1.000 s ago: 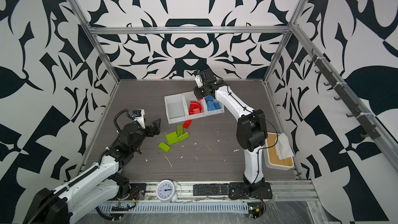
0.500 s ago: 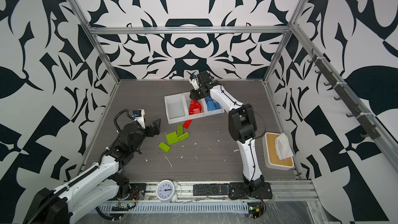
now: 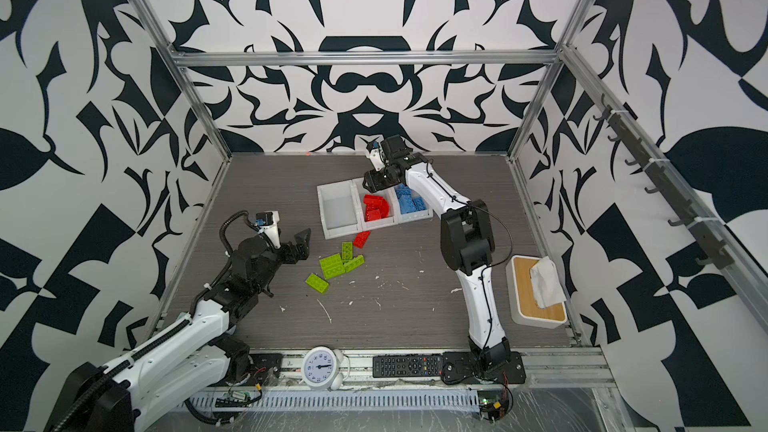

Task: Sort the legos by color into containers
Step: 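Carry the red brick with the right gripper into the middle compartment, release, then move the right gripper down to the flat red 2x4 brick beside the bin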

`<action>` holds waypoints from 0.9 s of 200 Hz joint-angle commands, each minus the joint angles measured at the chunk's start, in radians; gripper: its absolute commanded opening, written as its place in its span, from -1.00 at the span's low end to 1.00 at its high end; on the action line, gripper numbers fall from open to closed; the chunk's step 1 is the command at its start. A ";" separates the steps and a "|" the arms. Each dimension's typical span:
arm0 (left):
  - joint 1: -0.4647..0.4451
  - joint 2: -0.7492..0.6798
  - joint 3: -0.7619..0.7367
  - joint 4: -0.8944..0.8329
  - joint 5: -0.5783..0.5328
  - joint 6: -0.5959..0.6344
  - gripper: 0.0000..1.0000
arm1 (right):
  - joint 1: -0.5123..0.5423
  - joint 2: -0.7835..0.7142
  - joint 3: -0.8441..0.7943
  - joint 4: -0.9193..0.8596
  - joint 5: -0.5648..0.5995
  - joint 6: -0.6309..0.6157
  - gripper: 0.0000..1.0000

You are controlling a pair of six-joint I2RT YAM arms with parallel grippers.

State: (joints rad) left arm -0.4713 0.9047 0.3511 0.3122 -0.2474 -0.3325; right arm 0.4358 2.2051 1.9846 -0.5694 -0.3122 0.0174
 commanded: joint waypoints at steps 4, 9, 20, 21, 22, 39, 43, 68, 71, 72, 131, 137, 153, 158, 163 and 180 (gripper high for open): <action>0.003 -0.004 -0.007 0.008 -0.011 0.002 0.99 | 0.019 -0.166 -0.101 0.032 0.022 0.024 0.22; 0.003 -0.006 -0.008 0.007 -0.013 0.002 0.99 | 0.024 -0.195 -0.144 0.045 0.035 0.042 0.23; 0.002 -0.007 -0.007 0.008 -0.012 0.002 0.99 | 0.042 -0.261 -0.242 0.077 0.073 0.086 0.23; 0.003 -0.007 -0.008 0.008 -0.013 0.003 0.99 | 0.043 -0.268 -0.250 0.079 0.078 0.088 0.23; 0.002 -0.006 -0.008 0.007 -0.013 0.002 0.99 | 0.046 -0.274 -0.259 0.082 0.081 0.094 0.24; 0.002 -0.006 -0.009 0.008 -0.013 0.002 0.99 | 0.086 -0.375 -0.414 0.143 0.136 0.176 0.25; 0.002 -0.006 -0.009 0.008 -0.012 0.003 0.99 | 0.097 -0.398 -0.455 0.168 0.141 0.199 0.26; 0.002 0.000 -0.009 0.010 -0.010 0.000 0.99 | 0.187 -0.504 -0.664 0.316 0.188 0.323 0.29; 0.003 0.001 -0.008 0.012 -0.009 0.001 0.99 | 0.197 -0.510 -0.679 0.326 0.196 0.334 0.29; 0.002 0.002 -0.008 0.013 -0.010 0.001 0.99 | 0.201 -0.511 -0.683 0.329 0.199 0.336 0.29; 0.002 -0.013 -0.011 0.008 -0.004 -0.004 0.99 | 0.269 -0.532 -0.825 0.428 0.263 0.452 0.30; 0.002 -0.015 -0.011 0.008 -0.004 -0.003 0.99 | 0.273 -0.524 -0.826 0.427 0.268 0.454 0.30; 0.003 -0.019 -0.011 0.005 -0.003 -0.004 0.99 | 0.288 -0.495 -0.827 0.427 0.294 0.452 0.30; 0.002 -0.022 -0.010 0.003 -0.003 -0.005 0.99 | 0.289 -0.484 -0.826 0.427 0.295 0.451 0.30; 0.003 -0.024 -0.011 0.002 -0.004 -0.004 0.99 | 0.291 -0.474 -0.825 0.429 0.295 0.452 0.30; 0.003 -0.029 -0.013 0.002 -0.011 -0.004 0.99 | 0.292 -0.445 -0.822 0.446 0.298 0.455 0.27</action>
State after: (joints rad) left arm -0.4713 0.8963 0.3511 0.3103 -0.2466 -0.3328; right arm 0.7162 1.7294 1.1561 -0.1719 -0.0509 0.4492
